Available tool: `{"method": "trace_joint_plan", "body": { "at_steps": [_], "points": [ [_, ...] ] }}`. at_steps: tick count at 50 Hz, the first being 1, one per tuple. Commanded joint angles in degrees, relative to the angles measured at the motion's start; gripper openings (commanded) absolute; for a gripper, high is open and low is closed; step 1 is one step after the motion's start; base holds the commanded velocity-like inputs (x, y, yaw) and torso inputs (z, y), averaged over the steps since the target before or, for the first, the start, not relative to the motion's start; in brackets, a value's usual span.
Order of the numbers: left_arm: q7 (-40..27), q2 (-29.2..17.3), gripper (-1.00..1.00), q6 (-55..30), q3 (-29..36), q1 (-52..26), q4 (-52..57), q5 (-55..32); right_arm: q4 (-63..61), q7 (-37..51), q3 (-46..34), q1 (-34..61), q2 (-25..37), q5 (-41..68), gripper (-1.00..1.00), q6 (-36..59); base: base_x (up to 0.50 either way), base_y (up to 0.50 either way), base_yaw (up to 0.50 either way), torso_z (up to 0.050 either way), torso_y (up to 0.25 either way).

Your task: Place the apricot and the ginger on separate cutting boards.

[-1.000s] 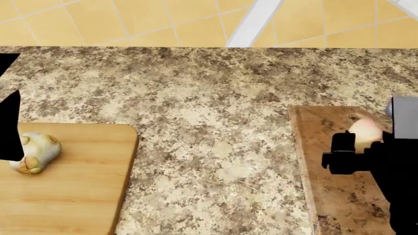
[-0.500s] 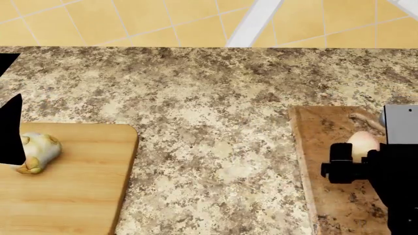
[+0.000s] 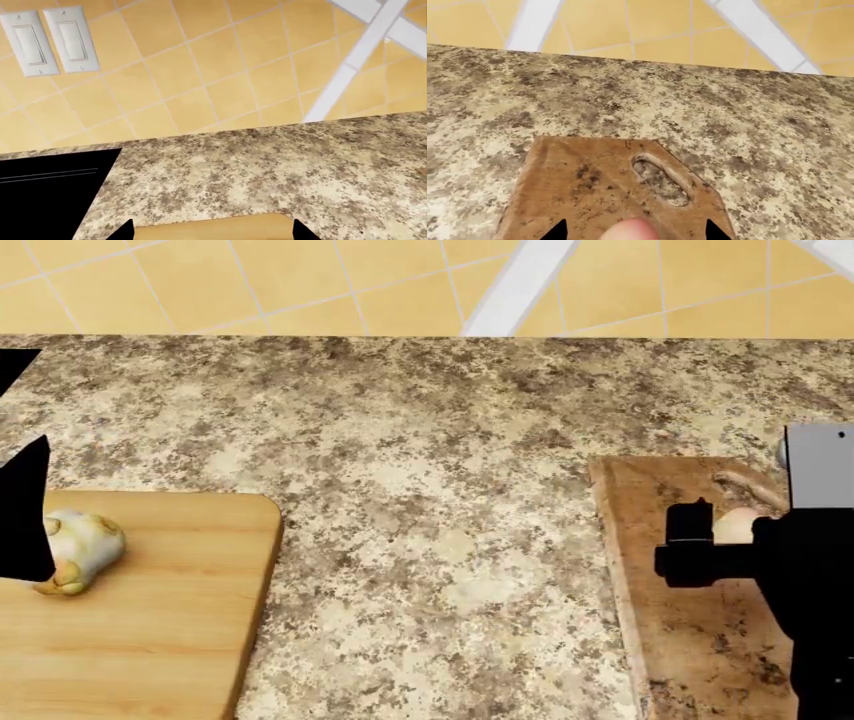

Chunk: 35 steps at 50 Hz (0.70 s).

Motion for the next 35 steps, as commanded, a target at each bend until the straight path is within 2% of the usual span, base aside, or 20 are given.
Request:
{"method": "trace_joint_plan", "body": {
  "at_steps": [1,8,20,26,32,35],
  "points": [
    [1.8,0.96,1.0,1.85,-1.35,0.61,-0.18,0.76,-5.54,0.17,2.14,1.17,-0.78,-0.48,1.0,1.81,0.0,0.0,0.0,0.0,0.0],
    [2.09,1.39,1.0,2.13,-0.8,0.28,-0.6,0.9,-12.5,1.29,3.89,1.6,-0.19,2.04,1.0,5.46,0.0,0.0,0.0,0.0,0.0],
    [-0.52,2.11,1.0,0.64,1.24,-6.43,-2.45,-1.93,-24.32,3.43,6.66,7.79,0.33,6.32,1.0,12.14,0.0,0.0,0.0,0.0,0.0],
    [-2.97,1.87,1.0,1.55,-0.33,-9.31,-0.86,-6.01,-29.47,6.02,11.27,8.76,-0.75,9.53,1.0,14.4,0.0,0.0,0.0,0.0,0.0],
    [-8.01,3.13,1.0,0.95,2.26,-17.51,-1.86,-12.0,-31.17,6.98,12.61,13.23,-1.41,12.07,1.0,18.04,0.0,0.0,0.0,0.0,0.0],
    [-8.17,3.61,1.0,0.39,3.56,-20.98,-3.63,-12.06,-31.34,6.97,12.06,15.03,-1.63,12.53,1.0,19.04,0.0,0.0,0.0,0.0,0.0]
  ]
}}
